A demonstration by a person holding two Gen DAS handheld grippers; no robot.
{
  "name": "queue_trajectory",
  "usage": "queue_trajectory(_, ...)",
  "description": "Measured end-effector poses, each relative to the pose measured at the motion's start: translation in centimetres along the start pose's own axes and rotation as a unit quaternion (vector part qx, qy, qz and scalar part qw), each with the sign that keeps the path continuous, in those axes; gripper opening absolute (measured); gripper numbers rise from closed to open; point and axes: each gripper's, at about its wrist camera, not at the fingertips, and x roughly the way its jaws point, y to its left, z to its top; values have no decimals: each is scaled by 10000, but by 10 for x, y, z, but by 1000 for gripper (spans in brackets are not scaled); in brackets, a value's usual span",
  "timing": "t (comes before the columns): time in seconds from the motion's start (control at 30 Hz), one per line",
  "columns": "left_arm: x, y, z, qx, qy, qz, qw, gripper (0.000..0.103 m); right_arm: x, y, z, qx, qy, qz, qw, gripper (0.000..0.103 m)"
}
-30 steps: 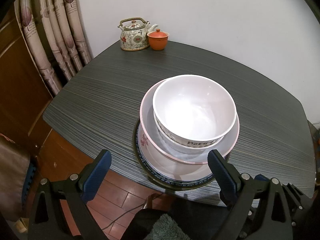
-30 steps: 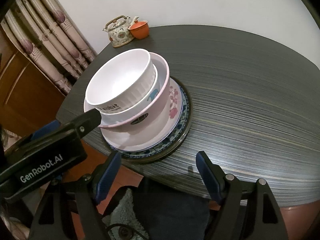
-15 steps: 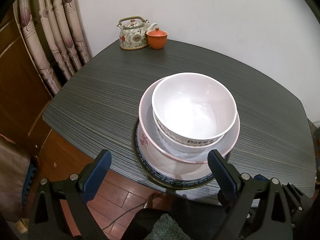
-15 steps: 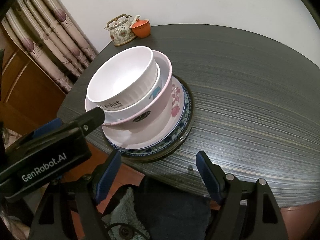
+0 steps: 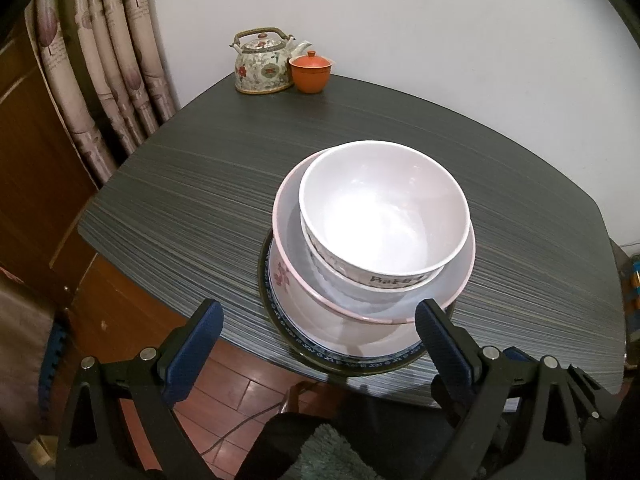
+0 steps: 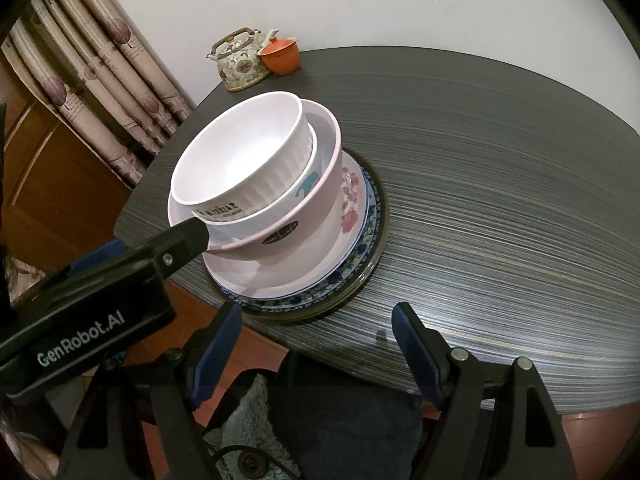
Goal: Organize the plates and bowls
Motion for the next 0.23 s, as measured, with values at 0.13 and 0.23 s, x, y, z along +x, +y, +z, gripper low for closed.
queue_trajectory(0.13,2,3,2,-57,38,-57,10000,96,1,0,1,-5,-13,-2,10000,79)
queue_trajectory(0.23,1,4,2,-28,2,-4,10000,96,1,0,1,-7,-7,5,10000,79)
